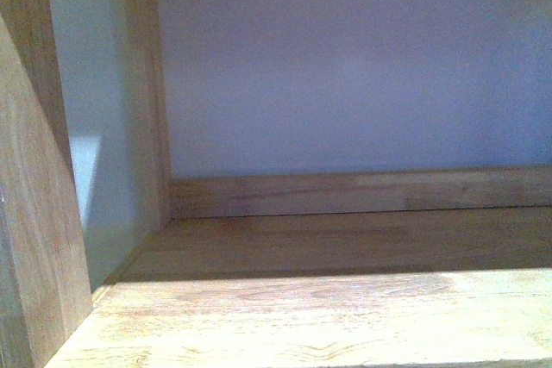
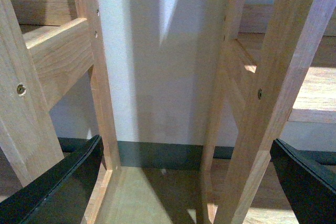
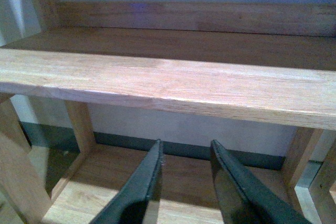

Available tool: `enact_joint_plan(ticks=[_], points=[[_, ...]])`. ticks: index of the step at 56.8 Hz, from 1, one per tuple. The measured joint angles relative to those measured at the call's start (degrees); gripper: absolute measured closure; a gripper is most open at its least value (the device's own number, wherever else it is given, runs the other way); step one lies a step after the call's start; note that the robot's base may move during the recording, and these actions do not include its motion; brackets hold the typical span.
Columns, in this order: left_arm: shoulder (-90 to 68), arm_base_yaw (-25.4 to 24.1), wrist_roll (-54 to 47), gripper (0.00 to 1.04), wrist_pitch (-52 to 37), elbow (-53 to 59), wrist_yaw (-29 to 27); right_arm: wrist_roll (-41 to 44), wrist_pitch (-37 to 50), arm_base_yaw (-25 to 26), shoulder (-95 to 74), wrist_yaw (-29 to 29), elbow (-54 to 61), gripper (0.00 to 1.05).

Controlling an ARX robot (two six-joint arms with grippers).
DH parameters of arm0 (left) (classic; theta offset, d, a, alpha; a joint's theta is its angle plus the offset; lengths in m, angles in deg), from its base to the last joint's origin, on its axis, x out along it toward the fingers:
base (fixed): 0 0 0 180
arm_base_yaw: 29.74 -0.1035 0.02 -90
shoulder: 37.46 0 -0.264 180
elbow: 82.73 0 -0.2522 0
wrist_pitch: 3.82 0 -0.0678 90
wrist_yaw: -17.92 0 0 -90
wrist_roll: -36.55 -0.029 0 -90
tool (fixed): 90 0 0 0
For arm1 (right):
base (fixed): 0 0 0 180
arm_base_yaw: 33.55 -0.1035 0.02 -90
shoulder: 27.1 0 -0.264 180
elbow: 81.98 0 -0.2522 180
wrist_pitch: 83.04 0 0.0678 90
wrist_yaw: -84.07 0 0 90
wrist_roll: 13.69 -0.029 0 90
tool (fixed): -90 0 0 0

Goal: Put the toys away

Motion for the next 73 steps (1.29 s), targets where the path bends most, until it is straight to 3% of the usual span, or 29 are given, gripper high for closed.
enact_joint_plan(ticks=[12, 21, 73], points=[[0.0, 0.0, 0.0, 0.06, 0.0, 0.0, 0.0, 0.0, 0.0, 0.0, 0.0, 0.0, 0.0, 0.31], [0.0, 0.0, 0.0, 0.06, 0.0, 0.0, 0.0, -0.04, 0.0, 0.0, 0.0, 0.0, 0.0, 0.0], [0.0, 0.0, 0.0, 0.06, 0.0, 0.0, 0.0, 0.07, 0.0, 0.0, 0.0, 0.0, 0.0, 0.0]])
